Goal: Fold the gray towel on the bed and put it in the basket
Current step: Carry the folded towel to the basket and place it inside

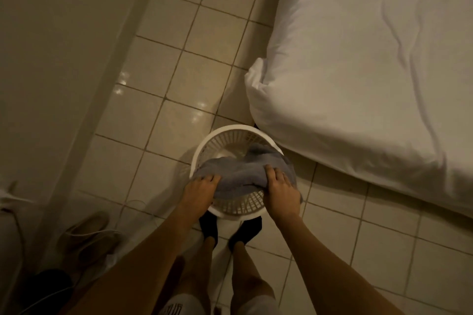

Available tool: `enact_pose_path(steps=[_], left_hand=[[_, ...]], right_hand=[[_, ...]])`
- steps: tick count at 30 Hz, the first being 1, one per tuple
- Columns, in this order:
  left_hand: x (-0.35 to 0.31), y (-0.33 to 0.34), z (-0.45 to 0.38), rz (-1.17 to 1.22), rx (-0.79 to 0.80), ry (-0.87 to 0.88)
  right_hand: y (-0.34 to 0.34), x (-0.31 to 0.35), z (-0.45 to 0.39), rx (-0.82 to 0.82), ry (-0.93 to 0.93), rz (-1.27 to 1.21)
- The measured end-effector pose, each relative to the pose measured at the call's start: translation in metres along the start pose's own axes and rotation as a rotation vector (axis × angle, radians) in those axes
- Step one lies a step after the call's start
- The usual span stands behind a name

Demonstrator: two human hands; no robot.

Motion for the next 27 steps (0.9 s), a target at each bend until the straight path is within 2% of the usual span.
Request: enact_pose_path(steps=[4,12,19,27], left_hand=[[0.008,0.012,-0.005,0.003,-0.052,-0.045],[0.007,0.034,-0.041,0.265,-0.191,-0.151],[-0.004,0.061,-0.081,0.766,-0.281,-0.228],[0.027,0.107,-0.136,0.741,-0.373,-0.175]], right_hand=[[0.022,0.001,-0.006,0.052,0.032,-0.009],[0.048,-0.005,-0.035,0.107,0.104,-0.016],[0.077,-0.017,-0.067,0.036,0.096,-0.025],[0.165,-0.027,-0.088,-0.026,0.129,-0.174]])
Point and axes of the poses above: each hand's wrist, its own z-axis away from the middle knuckle, its own y-axis out of the palm, x = y × z, the point moved 3 cm from there along -z, towards the middle knuckle, and after that the axes turned 1 degree about -z, right-handed, at the moved point
